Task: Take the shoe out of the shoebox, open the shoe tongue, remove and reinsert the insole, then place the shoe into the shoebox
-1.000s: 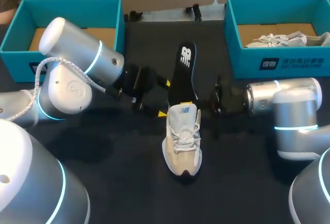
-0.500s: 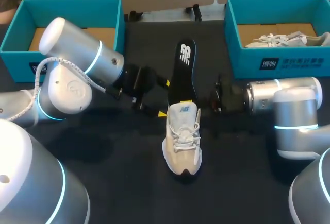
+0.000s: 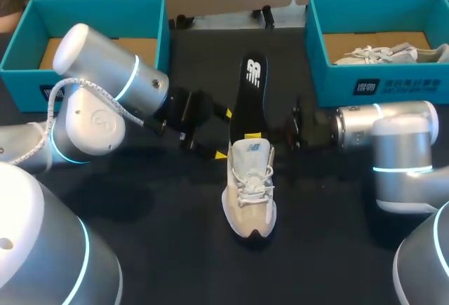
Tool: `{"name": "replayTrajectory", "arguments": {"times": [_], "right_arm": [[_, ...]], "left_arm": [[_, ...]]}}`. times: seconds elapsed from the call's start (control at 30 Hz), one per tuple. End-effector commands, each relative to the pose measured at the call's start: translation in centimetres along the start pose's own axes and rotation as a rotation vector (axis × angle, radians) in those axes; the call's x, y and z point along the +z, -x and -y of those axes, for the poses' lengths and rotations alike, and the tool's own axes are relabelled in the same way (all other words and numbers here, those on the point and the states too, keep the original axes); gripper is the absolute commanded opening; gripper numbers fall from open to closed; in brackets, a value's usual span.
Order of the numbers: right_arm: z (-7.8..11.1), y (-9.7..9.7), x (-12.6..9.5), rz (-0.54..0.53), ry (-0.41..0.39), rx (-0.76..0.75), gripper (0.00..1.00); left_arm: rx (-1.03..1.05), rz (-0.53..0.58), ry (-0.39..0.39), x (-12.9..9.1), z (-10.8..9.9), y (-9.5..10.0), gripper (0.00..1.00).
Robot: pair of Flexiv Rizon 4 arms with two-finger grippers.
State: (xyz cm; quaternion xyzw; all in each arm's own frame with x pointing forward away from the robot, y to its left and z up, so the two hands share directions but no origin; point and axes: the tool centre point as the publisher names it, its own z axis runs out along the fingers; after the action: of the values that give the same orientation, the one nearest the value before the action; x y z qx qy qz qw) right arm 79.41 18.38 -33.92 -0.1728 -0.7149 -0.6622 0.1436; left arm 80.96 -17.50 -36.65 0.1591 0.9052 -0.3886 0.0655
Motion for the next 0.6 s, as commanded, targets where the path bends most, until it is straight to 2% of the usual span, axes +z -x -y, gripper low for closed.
{"name": "replayTrajectory", "arguments": {"times": [0.03, 0.4, 0.47, 0.5, 0.53, 0.6], "right_arm": [[-0.8, -0.1, -0.2, 0.001, -0.007, -0.012, 0.25], [-2.5, 0.8, 0.2, -0.030, -0.032, -0.039, 0.22], [-2.7, 0.9, 0.2, -0.032, -0.053, -0.030, 0.16], [-2.7, 1.0, 0.2, -0.030, -0.063, -0.024, 0.05], [-2.5, 1.1, 0.2, -0.030, -0.068, -0.020, 0.00], [-2.2, 1.0, -0.1, -0.025, -0.064, -0.017, 0.00]], "left_arm": [[0.000, 0.001, 0.002, 0.1, 0.0, -0.1, 1.00], [0.000, 0.001, 0.002, 0.1, 0.0, -0.1, 1.00], [0.000, 0.001, 0.002, 0.1, 0.0, -0.1, 1.00], [0.000, 0.001, 0.002, 0.1, 0.0, -0.1, 1.00], [0.000, 0.001, 0.002, 0.1, 0.0, -0.1, 1.00], [0.000, 0.001, 0.002, 0.1, 0.0, -0.1, 1.00]]}}
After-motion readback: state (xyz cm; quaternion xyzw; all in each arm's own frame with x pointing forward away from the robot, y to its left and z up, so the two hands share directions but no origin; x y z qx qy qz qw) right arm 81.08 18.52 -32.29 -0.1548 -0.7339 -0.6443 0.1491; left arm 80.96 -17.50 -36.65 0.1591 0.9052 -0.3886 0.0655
